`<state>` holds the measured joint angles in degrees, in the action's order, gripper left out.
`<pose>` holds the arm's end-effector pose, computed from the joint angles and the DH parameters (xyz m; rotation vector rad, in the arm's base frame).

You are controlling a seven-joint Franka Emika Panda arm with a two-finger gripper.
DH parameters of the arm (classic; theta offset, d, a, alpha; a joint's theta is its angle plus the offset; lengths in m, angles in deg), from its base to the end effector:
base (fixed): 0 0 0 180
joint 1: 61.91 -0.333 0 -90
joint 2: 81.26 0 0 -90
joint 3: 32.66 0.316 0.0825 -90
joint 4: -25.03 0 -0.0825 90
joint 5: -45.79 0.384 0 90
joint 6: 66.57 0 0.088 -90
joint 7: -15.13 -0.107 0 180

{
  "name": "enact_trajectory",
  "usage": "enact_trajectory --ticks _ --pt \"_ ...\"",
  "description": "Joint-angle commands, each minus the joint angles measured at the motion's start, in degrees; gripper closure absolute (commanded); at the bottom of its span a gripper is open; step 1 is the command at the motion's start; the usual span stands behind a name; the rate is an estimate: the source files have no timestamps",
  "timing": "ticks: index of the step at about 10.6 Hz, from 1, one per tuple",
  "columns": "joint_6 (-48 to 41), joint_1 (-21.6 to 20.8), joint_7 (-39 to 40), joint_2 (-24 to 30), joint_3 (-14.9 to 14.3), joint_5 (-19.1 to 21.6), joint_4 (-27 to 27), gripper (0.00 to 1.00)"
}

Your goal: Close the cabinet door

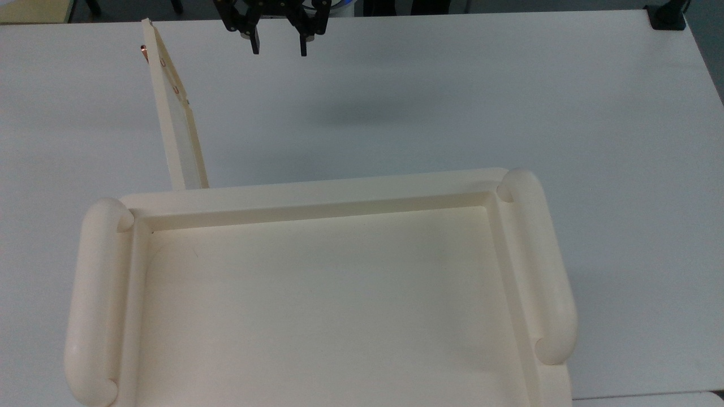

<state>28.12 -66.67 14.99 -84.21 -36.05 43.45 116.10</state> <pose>0.5766 0.0106 0.5939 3.0977 0.0382 0.0191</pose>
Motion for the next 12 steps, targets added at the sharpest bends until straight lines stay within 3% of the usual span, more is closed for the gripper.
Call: enact_trajectory --ticks 1,4,10,12 --pt "-0.65 0.02 1.11 1.01 0.06 -0.13 1.04 1.00" --pt "-0.56 0.10 1.02 1.01 -0.11 0.14 0.43 1.00" --pt "1.35 6.33 0.84 1.01 -0.38 0.49 -13.09 1.00" --pt "7.15 8.27 0.40 1.01 -1.16 0.58 -13.47 1.00"
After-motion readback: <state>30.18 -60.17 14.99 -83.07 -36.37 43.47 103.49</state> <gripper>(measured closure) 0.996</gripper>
